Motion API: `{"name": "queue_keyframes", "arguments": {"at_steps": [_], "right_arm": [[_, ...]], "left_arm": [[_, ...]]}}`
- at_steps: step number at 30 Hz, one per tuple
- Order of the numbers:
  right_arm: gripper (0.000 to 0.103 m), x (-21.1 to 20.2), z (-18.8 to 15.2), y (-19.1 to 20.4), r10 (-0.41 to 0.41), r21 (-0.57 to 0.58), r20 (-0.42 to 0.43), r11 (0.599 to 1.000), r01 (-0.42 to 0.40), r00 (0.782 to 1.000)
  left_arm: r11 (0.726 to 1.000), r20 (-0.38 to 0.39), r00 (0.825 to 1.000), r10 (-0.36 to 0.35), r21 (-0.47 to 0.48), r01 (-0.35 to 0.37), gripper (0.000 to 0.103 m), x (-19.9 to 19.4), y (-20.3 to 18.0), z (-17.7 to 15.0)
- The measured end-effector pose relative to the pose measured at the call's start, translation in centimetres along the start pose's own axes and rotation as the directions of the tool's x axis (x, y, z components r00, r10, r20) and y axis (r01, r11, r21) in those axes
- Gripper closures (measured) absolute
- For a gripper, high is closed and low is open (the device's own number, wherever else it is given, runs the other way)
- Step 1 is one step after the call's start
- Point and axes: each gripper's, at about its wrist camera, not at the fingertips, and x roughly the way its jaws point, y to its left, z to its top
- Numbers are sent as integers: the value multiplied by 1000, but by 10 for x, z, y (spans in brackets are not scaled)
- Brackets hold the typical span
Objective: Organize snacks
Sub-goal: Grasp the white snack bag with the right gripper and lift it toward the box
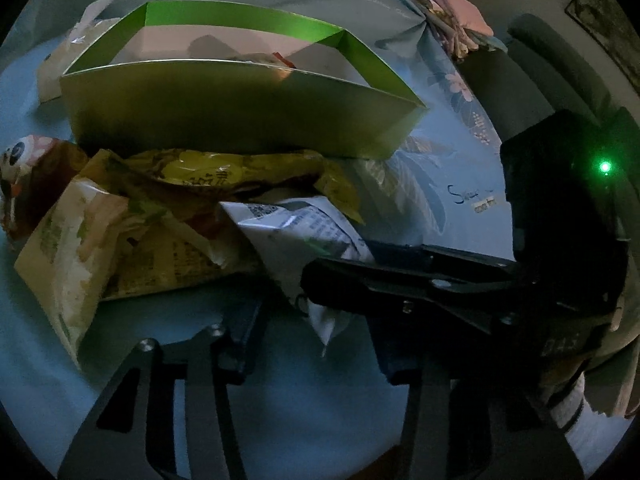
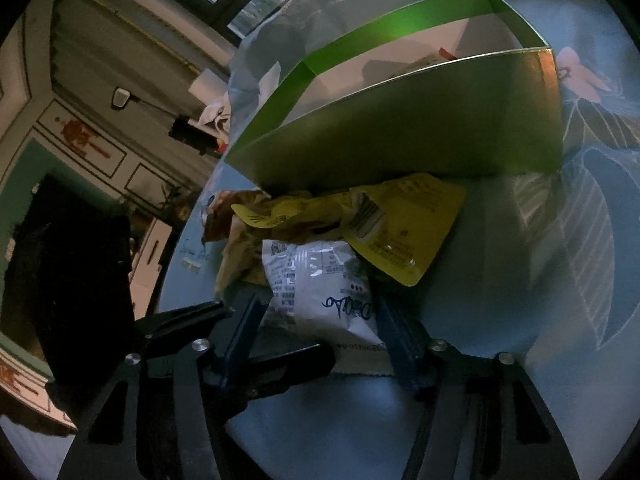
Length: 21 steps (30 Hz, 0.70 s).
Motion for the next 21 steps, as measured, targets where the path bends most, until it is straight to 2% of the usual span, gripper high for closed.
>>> {"name": "queue_keyframes", "arguments": {"at_steps": [9, 21], "right_arm": [[49, -5, -5, 5, -4, -18, 14, 1000, 4, 1000], [50, -19, -14, 27, 47, -56, 28, 997, -46, 998]], "left_arm": [[1000, 5, 1000, 8, 30, -8, 62, -4, -4, -3], [998, 55, 998, 25, 59, -28, 62, -30, -15, -14]]}}
